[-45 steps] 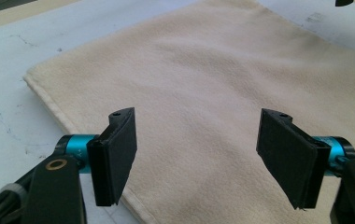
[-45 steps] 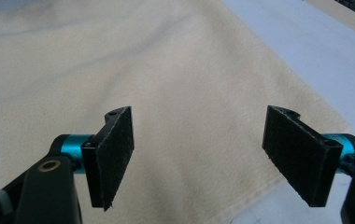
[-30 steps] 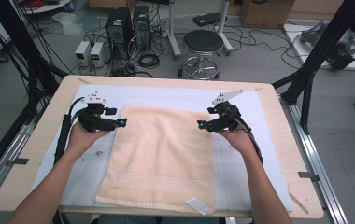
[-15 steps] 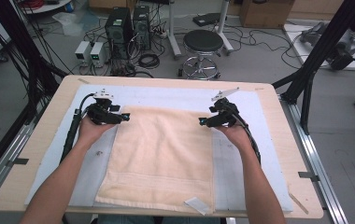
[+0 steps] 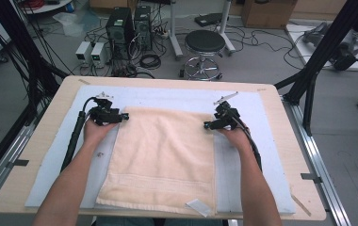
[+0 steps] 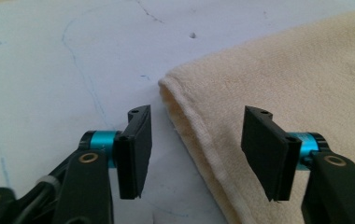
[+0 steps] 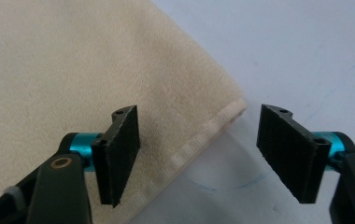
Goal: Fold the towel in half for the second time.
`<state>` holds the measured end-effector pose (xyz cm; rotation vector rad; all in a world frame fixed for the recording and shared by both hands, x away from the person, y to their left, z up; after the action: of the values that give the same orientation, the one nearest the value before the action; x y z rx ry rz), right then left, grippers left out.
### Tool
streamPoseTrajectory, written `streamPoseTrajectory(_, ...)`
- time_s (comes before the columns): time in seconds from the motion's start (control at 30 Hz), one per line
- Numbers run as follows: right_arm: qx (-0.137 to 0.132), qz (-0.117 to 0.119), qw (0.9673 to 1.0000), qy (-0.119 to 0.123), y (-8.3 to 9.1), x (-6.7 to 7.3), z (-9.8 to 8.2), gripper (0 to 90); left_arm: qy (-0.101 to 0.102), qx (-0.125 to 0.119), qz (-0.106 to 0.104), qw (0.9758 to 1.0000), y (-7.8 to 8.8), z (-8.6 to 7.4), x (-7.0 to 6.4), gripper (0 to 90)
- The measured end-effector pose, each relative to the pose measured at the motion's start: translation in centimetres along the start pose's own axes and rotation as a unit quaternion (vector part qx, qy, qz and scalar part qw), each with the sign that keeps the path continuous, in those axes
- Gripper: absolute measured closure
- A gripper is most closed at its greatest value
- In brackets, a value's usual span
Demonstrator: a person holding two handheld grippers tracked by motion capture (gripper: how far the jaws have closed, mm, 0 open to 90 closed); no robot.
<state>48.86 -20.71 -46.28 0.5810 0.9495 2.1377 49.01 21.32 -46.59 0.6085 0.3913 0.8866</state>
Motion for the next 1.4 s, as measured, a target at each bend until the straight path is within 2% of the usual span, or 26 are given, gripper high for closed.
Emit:
streamPoseTrajectory(0.13, -0.005, 0.008, 0.9999, -0.013, -0.1, -0.1, -0.1, 40.2, -0.002, 0.006, 0.010, 0.9999, -0.3, 0.0, -0.3, 49.6)
streamPoseTrajectory(0.17, -0.006, 0.012, 0.9998, -0.014, -0.1, 0.0, -0.1, 44.3, 0.003, 0.005, -0.007, 1.0000, -0.2, 0.0, -0.4, 55.5)
streamPoseTrajectory(0.2, -0.007, 0.017, 0.9997, -0.016, -0.1, 0.0, -0.1, 48.6, 0.004, 0.006, -0.012, 0.9999, -0.3, -0.1, -0.6, 66.3)
streamPoseTrajectory(0.27, -0.008, 0.027, 0.9994, -0.019, -0.1, 0.2, -0.1, 55.9, 0.003, 0.009, -0.010, 0.9999, -0.3, 0.0, -0.8, 68.7)
streamPoseTrajectory(0.33, -0.013, 0.034, 0.9990, -0.027, 0.0, 0.3, -0.3, 62.6, 0.025, 0.009, -0.022, 0.9994, -0.3, -0.1, -0.9, 74.8)
streamPoseTrajectory(0.37, -0.017, 0.045, 0.9984, -0.029, 0.0, 0.4, -0.3, 71.8, 0.033, 0.011, -0.029, 0.9989, -0.2, -0.1, -0.8, 75.9)
streamPoseTrajectory(0.4, -0.018, 0.062, 0.9974, -0.032, -0.1, 0.6, -0.5, 77.6, 0.041, 0.012, -0.036, 0.9984, -0.2, -0.1, -0.8, 79.0)
streamPoseTrajectory(0.43, -0.022, 0.068, 0.9970, -0.030, -0.2, 0.8, -0.5, 80.3, 0.043, 0.015, -0.037, 0.9983, -0.1, -0.1, -0.8, 79.9)
streamPoseTrajectory(0.53, -0.021, 0.067, 0.9972, -0.026, -0.1, 1.1, -0.4, 81.9, 0.041, 0.016, -0.036, 0.9984, 0.1, 0.0, -0.8, 81.8)
streamPoseTrajectory(0.6, -0.020, 0.063, 0.9977, -0.016, 0.2, 1.3, -0.3, 82.3, 0.034, 0.009, -0.033, 0.9988, 0.4, 0.2, -0.9, 82.3)
streamPoseTrajectory(0.7, -0.033, 0.068, 0.9971, -0.004, 0.9, 1.7, 0.2, 82.6, 0.028, -0.010, -0.035, 0.9989, 1.2, 0.7, -1.0, 82.4)
streamPoseTrajectory(0.83, -0.051, 0.073, 0.9960, 0.005, 2.1, 2.3, 0.7, 82.7, 0.013, -0.038, -0.043, 0.9983, 2.8, 1.5, -1.4, 82.5)
streamPoseTrajectory(0.93, -0.064, 0.075, 0.9950, 0.016, 3.3, 2.8, 1.0, 82.7, -0.006, -0.047, -0.052, 0.9975, 4.2, 1.9, -1.9, 82.5)
streamPoseTrajectory(1.0, -0.071, 0.075, 0.9943, 0.027, 4.3, 3.2, 1.1, 82.7, -0.012, -0.058, -0.052, 0.9969, 5.0, 1.9, -2.3, 82.5)
streamPoseTrajectory(1.07, -0.085, 0.079, 0.9926, 0.036, 5.4, 3.7, 1.2, 82.7, -0.013, -0.070, -0.051, 0.9962, 6.0, 1.6, -2.8, 82.4)
streamPoseTrajectory(1.13, -0.094, 0.083, 0.9911, 0.045, 6.6, 4.4, 1.2, 82.7, -0.024, -0.072, -0.053, 0.9957, 7.0, 1.4, -3.1, 82.5)
streamPoseTrajectory(1.2, -0.103, 0.087, 0.9892, 0.058, 7.6, 5.1, 1.2, 82.7, -0.026, -0.089, -0.052, 0.9944, 8.1, 1.2, -3.4, 82.6)
streamPoseTrajectory(1.27, -0.113, 0.091, 0.9869, 0.071, 8.7, 5.9, 1.0, 82.7, -0.037, -0.095, -0.054, 0.9933, 9.5, 0.9, -4.0, 82.6)
streamPoseTrajectory(1.4, -0.111, 0.089, 0.9841, 0.107, 10.4, 7.5, 0.0, 82.7, -0.055, -0.113, -0.058, 0.9903, 11.8, -0.2, -5.3, 82.5)
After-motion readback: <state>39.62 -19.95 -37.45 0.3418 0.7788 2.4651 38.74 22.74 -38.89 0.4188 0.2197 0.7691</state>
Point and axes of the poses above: each handheld gripper's, and its own axes: y roughly backward along the jaws, z roughly out of its top, x roughly to its left, the point moved 4 cm from there along -y, roughly forward along the jaws, and after that the axes turned 5 degrees about -y, right-handed, at the moved point
